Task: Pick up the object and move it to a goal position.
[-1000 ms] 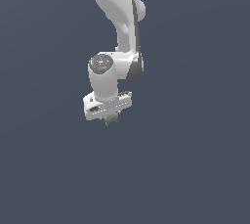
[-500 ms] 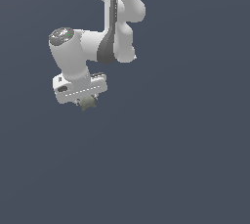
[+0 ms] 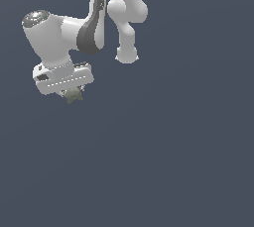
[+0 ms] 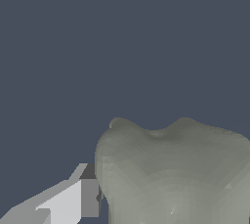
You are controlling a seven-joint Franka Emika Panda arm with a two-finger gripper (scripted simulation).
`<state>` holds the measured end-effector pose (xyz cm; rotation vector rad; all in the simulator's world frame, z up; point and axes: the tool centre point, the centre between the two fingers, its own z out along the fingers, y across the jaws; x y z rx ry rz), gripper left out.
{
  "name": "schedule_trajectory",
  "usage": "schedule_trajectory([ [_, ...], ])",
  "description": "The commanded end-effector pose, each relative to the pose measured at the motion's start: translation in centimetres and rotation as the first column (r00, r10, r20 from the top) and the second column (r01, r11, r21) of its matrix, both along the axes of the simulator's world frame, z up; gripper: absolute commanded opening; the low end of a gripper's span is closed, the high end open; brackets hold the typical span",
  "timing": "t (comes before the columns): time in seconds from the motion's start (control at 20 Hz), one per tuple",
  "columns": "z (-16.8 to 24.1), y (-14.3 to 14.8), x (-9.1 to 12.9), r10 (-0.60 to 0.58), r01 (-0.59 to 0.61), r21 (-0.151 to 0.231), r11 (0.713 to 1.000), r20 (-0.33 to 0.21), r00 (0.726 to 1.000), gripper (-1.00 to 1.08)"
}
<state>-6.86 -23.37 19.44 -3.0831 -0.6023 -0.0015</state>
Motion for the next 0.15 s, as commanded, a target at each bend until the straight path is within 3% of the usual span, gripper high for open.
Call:
schedule_trajectory([
  [0.0,0.34,-0.58,-0.16,0.002,-0.002,0.0,1.0,-0.001,1.0,-1.0],
  [0.1,0.4,-0.71,-0.16,0.002,-0.002,0.0,1.0,-0.001,1.0,-1.0],
])
